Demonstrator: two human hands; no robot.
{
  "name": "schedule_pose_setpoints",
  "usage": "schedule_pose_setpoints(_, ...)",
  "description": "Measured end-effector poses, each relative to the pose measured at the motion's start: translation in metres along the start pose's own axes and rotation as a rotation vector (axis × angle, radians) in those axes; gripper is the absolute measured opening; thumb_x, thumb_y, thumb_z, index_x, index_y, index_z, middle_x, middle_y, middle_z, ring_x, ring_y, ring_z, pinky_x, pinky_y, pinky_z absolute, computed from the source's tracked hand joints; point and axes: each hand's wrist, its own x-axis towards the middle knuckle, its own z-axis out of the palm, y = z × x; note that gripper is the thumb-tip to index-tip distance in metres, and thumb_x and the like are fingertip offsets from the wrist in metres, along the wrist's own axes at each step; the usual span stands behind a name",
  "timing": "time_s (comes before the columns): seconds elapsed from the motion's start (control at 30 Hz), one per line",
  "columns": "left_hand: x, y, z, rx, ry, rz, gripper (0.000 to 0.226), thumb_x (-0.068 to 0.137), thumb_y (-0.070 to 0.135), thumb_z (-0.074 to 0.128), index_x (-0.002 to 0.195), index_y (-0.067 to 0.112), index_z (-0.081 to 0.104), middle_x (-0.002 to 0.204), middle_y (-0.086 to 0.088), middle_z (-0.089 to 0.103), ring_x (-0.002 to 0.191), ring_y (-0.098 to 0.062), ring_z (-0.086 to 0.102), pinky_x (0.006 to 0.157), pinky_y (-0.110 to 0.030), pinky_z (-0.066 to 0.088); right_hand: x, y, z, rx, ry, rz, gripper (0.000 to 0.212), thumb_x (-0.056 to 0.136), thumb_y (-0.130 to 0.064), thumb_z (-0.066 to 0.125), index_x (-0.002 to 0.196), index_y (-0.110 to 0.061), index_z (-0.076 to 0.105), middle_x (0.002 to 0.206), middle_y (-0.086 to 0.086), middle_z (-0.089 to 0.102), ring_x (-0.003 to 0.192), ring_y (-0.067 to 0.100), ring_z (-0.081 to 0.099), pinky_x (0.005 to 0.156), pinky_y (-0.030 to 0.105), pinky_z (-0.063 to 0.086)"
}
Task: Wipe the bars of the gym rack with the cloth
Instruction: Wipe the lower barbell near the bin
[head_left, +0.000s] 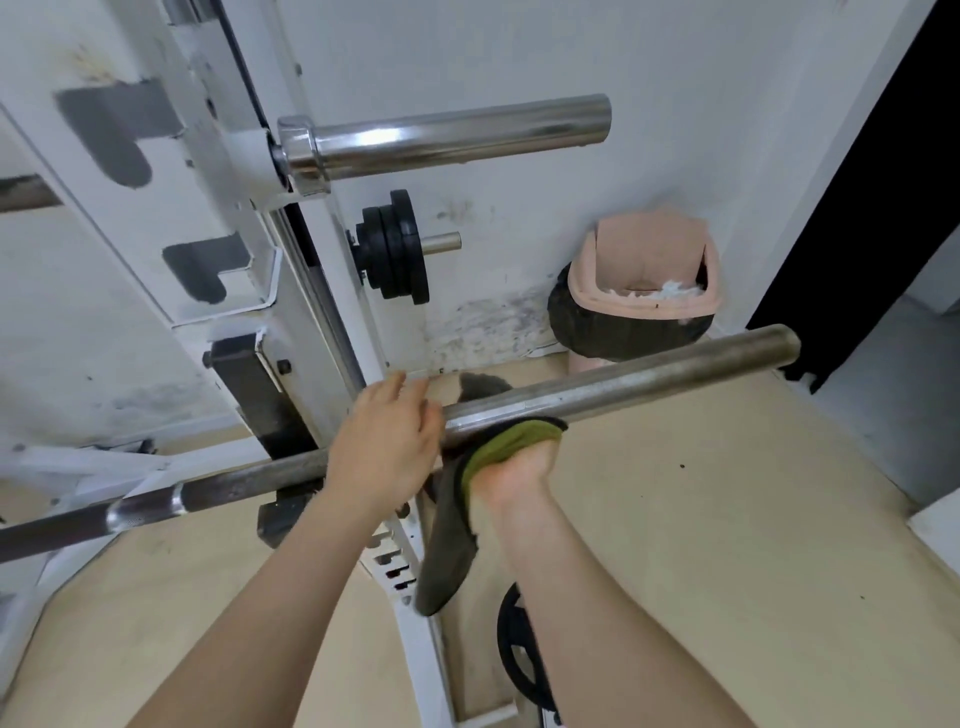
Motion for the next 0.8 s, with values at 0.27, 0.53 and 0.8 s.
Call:
schedule_pose_setpoints(0.27,-0.035,-0.016,0.009,-0.115,0.093,0.124,0.05,0.096,0.032,0.052,0.142,0.015,0.045,0.144,-0.001,0.047,0.129,-0.021,0.045,0.105,-0.034,0.039,-0.044,0.026,0.01,-0.262,0.174,0.088,0.051,0.098,-0.045,0.043,0.119,-0.005,0.065,0.115,0.018,0.068,0.106,0.034,0.065,0.098,0.045,0.049)
schedule_pose_setpoints(0.53,-0.014,-0.016,-0.007,-0.227,0.139,0.098,0.031,0.097,0.024,0.043,0.122,0.019,0.062,0.112,-0.003,0.058,0.112,-0.025,0.048,0.09,-0.033,0.038,-0.028,0.023,0.042,-0.604,0.496,-0.186,0.052,0.098,-0.043,0.045,0.129,-0.001,0.051,0.128,0.015,0.056,0.107,0.03,0.057,0.097,0.04,0.046)
schedule_pose_setpoints(0.8,-0.01,-0.019,0.008,-0.024,0.084,0.188,0.038,0.094,0.038,0.049,0.123,0.014,0.057,0.118,-0.003,0.059,0.107,-0.023,0.054,0.088,-0.037,0.047,0.018,-0.1,0.027,-0.687,0.834,-0.484,0.02,0.084,-0.027,0.065,0.09,-0.009,0.058,0.097,0.003,0.06,0.086,0.026,0.057,0.081,0.031,0.047)
